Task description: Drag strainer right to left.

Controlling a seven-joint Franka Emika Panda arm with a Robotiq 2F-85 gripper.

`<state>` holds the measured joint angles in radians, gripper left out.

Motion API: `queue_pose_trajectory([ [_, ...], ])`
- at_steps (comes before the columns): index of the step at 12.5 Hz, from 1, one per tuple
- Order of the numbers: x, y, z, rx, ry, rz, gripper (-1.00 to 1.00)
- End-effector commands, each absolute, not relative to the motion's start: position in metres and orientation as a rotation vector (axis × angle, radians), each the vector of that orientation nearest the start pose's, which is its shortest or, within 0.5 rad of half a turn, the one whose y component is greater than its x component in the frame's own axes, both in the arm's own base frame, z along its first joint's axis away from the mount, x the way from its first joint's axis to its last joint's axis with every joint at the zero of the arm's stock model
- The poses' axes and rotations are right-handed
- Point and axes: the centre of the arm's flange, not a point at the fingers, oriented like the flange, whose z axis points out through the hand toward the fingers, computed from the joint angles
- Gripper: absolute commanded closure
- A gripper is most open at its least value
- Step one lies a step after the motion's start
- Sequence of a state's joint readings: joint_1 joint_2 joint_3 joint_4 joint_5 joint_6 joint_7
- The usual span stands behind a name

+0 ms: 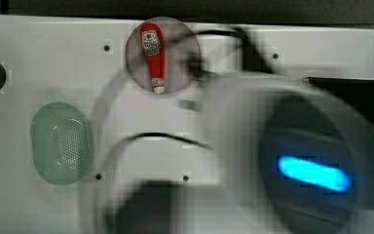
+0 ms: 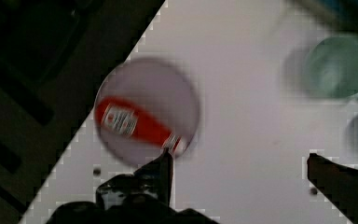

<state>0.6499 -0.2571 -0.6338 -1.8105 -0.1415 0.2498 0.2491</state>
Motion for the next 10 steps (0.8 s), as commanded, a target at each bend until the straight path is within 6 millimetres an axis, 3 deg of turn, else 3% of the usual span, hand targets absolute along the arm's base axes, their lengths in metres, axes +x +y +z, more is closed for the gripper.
queue_pose_trajectory([
  [1,0.508,-0.069,0.595,-2.863,1.284,-0.094,-1.0],
  [4,0.506,-0.081,0.588,-2.859,1.324,-0.053,-1.0],
  [10,0.509,-0.08,0.583,-2.869,1.331,-0.043,-1.0],
])
